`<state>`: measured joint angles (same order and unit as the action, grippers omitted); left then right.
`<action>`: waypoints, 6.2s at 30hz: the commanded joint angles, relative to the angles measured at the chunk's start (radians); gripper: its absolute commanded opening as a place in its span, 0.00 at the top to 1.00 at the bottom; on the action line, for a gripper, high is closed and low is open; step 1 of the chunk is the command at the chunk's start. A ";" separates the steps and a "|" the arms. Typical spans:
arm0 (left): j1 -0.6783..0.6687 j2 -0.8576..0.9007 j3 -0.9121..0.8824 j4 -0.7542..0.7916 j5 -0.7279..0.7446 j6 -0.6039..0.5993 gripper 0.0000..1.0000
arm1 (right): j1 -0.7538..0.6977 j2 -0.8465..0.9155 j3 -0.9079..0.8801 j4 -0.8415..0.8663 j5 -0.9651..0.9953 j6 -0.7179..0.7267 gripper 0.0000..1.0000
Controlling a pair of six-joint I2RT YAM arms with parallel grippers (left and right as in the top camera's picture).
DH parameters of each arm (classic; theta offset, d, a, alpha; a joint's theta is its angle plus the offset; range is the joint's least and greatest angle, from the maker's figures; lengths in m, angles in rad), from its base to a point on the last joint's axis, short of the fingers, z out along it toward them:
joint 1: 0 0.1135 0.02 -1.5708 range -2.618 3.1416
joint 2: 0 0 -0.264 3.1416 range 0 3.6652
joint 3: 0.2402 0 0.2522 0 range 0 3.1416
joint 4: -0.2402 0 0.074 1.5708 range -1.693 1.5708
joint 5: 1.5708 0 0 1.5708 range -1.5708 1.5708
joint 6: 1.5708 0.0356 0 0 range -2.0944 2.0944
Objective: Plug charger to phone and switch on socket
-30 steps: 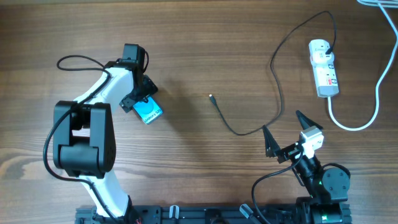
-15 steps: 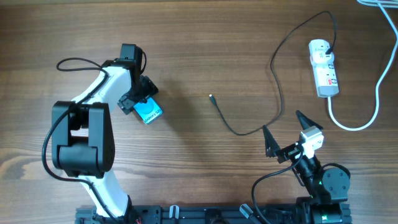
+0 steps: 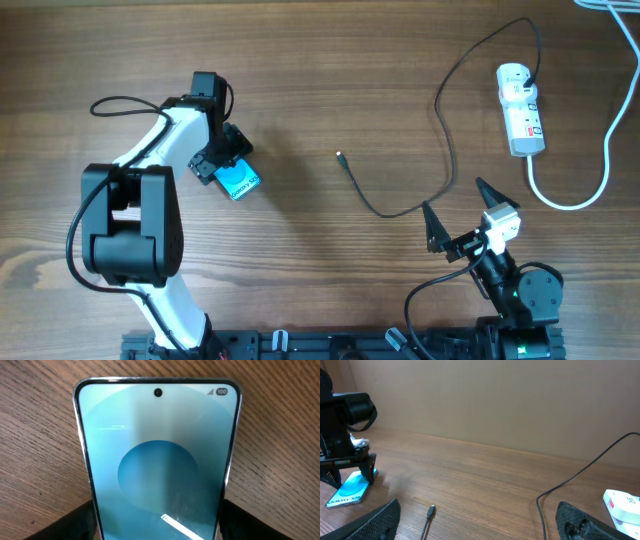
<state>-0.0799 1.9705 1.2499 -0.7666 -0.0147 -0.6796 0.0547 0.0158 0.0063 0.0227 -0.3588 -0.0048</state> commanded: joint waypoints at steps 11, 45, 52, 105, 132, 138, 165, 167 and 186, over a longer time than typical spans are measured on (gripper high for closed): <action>-0.007 0.023 0.001 -0.033 0.130 -0.016 0.29 | 0.005 -0.002 -0.001 0.006 -0.004 0.008 0.00; -0.008 -0.220 -0.063 -0.026 0.069 -0.013 0.30 | 0.005 0.477 0.103 0.127 -0.287 0.449 0.00; -0.039 -0.220 -0.063 -0.007 0.070 -0.009 0.31 | 0.005 1.055 0.768 -0.445 -0.502 0.170 0.00; -0.056 -0.220 -0.063 -0.005 0.070 -0.001 0.30 | 0.548 2.253 1.314 0.345 -0.581 0.192 0.15; -0.056 -0.220 -0.063 -0.009 0.077 0.021 0.29 | 0.583 2.348 1.314 0.362 -0.678 0.117 0.96; -0.024 -0.239 -0.005 -0.040 0.098 0.029 0.11 | 0.571 2.348 1.314 0.362 -0.623 0.192 0.96; 0.132 -0.448 0.142 -0.187 0.659 0.307 0.34 | 0.424 2.314 1.314 1.633 -0.668 2.049 0.96; 0.130 -0.448 0.142 -0.137 0.649 0.263 0.35 | 0.436 2.314 1.314 1.633 -0.660 2.054 0.96; 0.129 -0.418 0.142 0.002 0.694 0.222 0.59 | 0.521 2.314 1.314 1.633 -0.661 2.073 0.96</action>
<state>0.0551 1.5467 1.3815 -0.7845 0.5472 -0.4561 0.5442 2.3466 1.3106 1.5799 -1.0077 2.0644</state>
